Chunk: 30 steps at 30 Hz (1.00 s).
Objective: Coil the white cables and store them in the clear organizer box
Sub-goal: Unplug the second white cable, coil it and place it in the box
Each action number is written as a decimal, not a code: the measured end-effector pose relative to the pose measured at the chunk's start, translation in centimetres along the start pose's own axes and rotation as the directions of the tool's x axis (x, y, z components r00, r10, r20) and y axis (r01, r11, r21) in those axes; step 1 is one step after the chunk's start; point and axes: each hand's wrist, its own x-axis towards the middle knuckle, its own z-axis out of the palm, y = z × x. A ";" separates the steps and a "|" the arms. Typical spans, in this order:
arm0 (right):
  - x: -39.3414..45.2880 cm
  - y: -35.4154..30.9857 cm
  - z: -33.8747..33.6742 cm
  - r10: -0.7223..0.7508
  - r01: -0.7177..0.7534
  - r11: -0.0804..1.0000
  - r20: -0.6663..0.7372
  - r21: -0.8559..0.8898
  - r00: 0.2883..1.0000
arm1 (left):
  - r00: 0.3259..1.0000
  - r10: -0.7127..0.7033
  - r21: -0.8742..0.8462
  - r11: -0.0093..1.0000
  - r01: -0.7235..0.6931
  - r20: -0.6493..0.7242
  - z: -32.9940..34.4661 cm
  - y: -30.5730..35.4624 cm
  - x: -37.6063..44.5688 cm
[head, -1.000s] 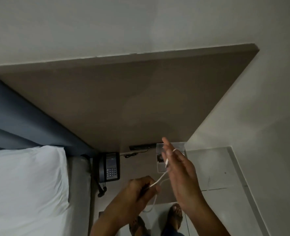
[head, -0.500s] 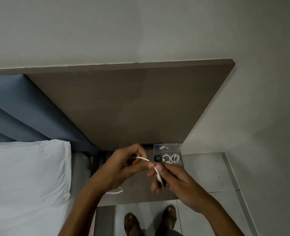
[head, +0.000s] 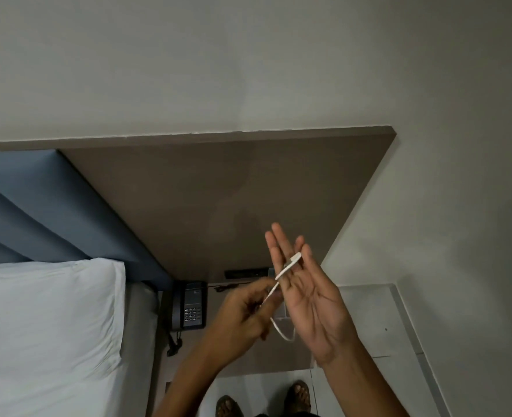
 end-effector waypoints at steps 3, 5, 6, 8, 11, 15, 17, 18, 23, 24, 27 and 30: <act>0.6 -0.6 0.2 -0.130 0.123 0.968 -0.016 -0.220 0.991 | 0.996 -0.078 0.141 0.988 0.071 0.044 0.0 -0.3 -0.2; 0.5 -1.1 0.3 -0.241 0.217 0.881 -0.004 -0.420 0.970 | 0.991 -0.127 0.235 0.966 0.113 0.047 -0.1 -0.4 -0.6; 0.6 -1.3 0.3 -0.316 0.259 0.776 0.001 -0.576 0.949 | 0.990 -0.133 0.257 0.959 0.117 0.045 -0.1 -0.3 -0.8; 0.6 -1.9 0.1 -0.423 0.266 0.444 0.062 -0.856 0.904 | 0.994 -0.096 0.248 0.965 0.082 0.043 -0.5 0.2 -1.2; 0.7 -2.7 -1.1 -0.375 0.195 0.146 0.128 -0.970 0.918 | 1.000 -0.017 0.160 0.987 0.017 0.001 -1.8 1.4 -1.4; 0.2 -2.9 -2.7 -0.186 0.094 -0.006 0.094 -0.996 0.978 | 1.000 0.024 0.072 0.997 -0.024 0.008 -4.3 2.6 -0.8; -0.4 -2.9 -3.3 -0.055 0.019 -0.006 0.020 -1.000 0.998 | 0.997 0.074 0.052 0.996 -0.075 0.018 -5.4 3.5 -0.3; -0.8 -2.9 -3.4 0.020 -0.014 0.012 -0.014 -1.000 1.000 | 0.993 0.117 0.055 0.991 -0.118 0.014 -5.8 3.9 0.1; -2.5 -1.4 -2.8 0.363 -0.110 0.569 0.129 -0.815 0.923 | 0.972 0.196 0.037 0.980 -0.193 -0.131 -6.6 4.8 2.3; -2.6 -1.0 -2.5 0.373 -0.140 0.683 0.178 -0.717 0.911 | 0.972 0.180 0.008 0.983 -0.181 -0.151 -6.5 4.7 2.6; -2.6 -0.1 -0.6 0.329 -0.213 0.905 0.288 -0.369 0.899 | 0.968 0.126 -0.065 0.988 -0.143 -0.215 -5.2 3.8 2.9; -2.1 -0.2 1.8 0.124 -0.095 0.990 0.318 -0.105 0.940 | 0.955 0.069 -0.059 0.994 -0.090 -0.289 -3.8 2.2 2.4</act>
